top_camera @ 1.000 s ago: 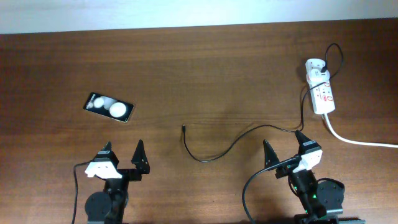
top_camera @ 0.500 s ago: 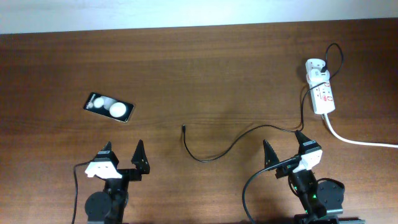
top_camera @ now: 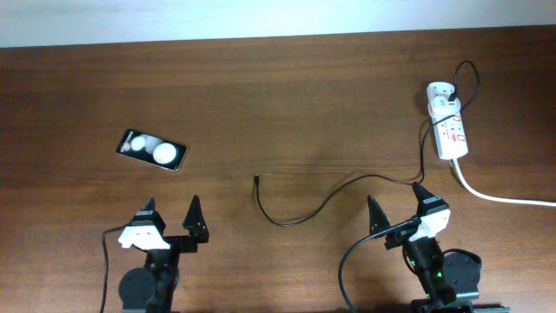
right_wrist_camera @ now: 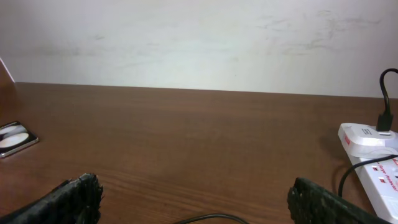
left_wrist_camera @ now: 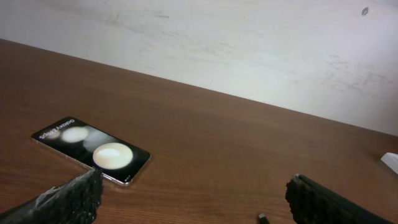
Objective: Plug charger to phone and switch on socket
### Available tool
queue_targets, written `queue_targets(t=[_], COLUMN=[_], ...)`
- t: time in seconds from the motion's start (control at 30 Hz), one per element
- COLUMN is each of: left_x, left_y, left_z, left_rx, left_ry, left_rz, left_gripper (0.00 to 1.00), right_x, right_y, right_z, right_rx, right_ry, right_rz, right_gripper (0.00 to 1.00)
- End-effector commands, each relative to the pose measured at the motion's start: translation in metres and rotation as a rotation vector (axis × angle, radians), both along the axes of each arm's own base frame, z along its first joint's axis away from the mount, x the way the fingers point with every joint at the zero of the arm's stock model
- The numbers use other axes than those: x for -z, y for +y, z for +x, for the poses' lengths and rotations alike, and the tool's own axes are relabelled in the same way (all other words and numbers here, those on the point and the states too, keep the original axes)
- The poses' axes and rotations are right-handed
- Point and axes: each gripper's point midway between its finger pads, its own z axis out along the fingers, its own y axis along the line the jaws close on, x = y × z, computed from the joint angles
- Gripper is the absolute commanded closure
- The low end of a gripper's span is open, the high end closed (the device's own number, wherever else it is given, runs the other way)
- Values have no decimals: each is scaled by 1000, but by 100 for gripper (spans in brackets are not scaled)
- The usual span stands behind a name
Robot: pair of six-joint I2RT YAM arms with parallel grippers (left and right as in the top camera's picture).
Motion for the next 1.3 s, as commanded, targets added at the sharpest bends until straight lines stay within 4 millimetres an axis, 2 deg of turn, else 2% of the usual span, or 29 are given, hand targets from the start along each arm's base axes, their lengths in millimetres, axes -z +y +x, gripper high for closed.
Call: queue_targets(t=[0.0, 0.23, 0.33, 0.4, 0.5, 0.57, 0.63, 0.7, 0.77, 0.83, 0.9, 1.0, 1.07, 1.1, 1.27], left_x=[2, -6, -16, -24, -45, -64, -87, -100, -114, -123, -121, -109, -101, -87, -56], left_y=[3, 8, -8, -19, -19, -19, -18, -19, -20, -21, -21, -15, -16, -18, -18], left_z=[0, 1, 0, -3, -7, -8, -2, 6, 22, 47, 68, 93, 106, 115, 127], left_rx=[-18, -47, 49, 114, 114, 118, 122, 129, 139, 152, 157, 141, 147, 159, 166], left_ry=[4, -28, -66, -82, -77, -60, -18, 26, 101, 228, 368, 588, 648, 690, 778], left_rz=[-1, -2, -9, -11, 11, 95, 161, 185, 210, 208, 208, 218, 217, 213, 213], left_gripper=[1, 1, 1, 1, 1, 1, 1, 1, 1, 1, 1, 1, 1, 1, 1], right_x=[2, 2, 2, 2, 2, 2, 2, 2, 2, 2, 2, 2, 2, 2, 2], right_y=[3, 3, 2, 3, 3, 3, 3, 2, 3, 3, 3, 3, 3, 2, 3], right_z=[-1, -1, -1, -1, -1, -1, -1, -1, -1, -1, -1, -1, -1, -1, -1], right_rx=[-14, -14, -13, -14, -14, -14, -14, -13, -14, -14, -14, -14, -14, -13, -14], right_ry=[-2, -2, -2, -2, -2, -2, -2, -2, -2, -2, -2, -2, -2, -2, -2], right_rz=[-4, -4, -4, -4, -4, -4, -4, -4, -4, -4, -4, -4, -4, -4, -4], right_gripper=[2, 1, 1, 1, 1, 1, 1, 1, 1, 1, 1, 1, 1, 1, 1])
